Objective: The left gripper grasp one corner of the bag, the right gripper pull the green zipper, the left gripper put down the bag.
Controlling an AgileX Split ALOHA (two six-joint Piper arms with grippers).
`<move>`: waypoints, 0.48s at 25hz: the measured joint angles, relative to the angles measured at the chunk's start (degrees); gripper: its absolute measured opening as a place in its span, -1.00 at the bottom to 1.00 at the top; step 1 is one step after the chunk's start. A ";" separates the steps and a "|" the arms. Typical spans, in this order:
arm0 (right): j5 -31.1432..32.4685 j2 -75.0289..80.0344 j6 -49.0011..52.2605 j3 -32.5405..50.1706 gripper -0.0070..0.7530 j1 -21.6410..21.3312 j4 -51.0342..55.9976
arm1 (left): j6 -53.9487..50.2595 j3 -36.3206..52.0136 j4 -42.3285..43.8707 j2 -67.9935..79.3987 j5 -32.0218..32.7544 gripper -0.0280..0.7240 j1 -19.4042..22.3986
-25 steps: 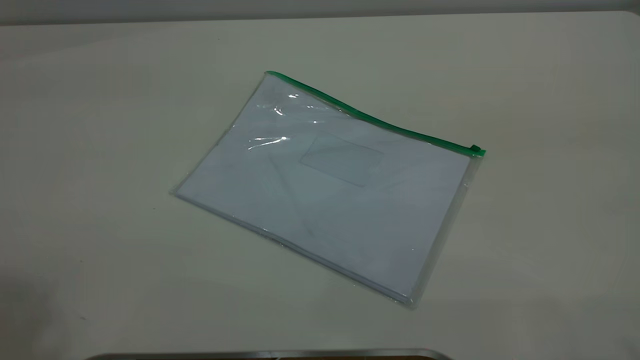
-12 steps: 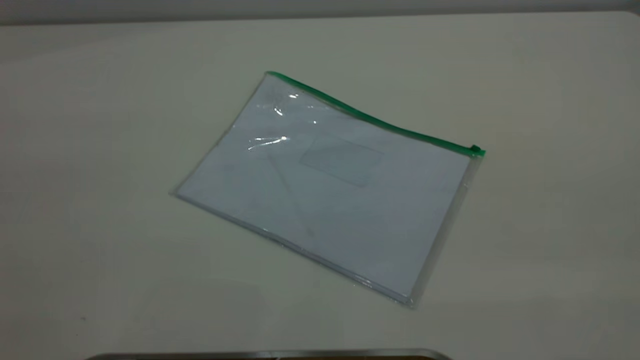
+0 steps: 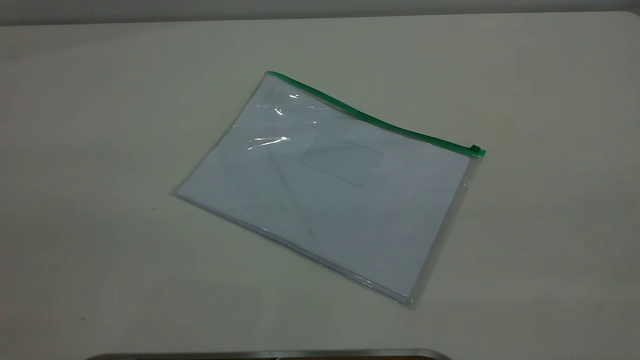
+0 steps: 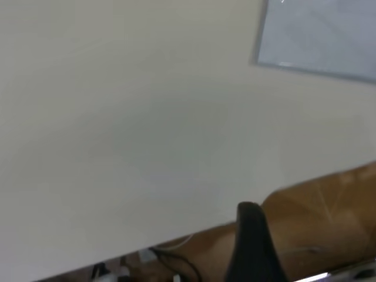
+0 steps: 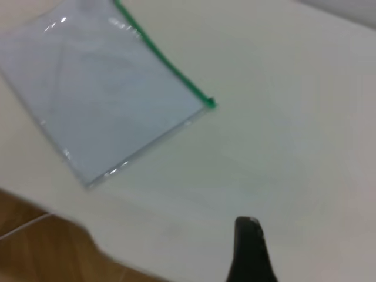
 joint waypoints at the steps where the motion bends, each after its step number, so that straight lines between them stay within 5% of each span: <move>1: -0.13 -0.08 0.13 0.12 0.49 0.00 -0.06 | 0.00 0.66 0.12 0.00 0.00 0.64 0.00; 12: -0.42 -0.14 0.41 0.31 0.49 0.00 -0.06 | -0.44 8.14 0.12 0.00 -1.45 0.64 0.00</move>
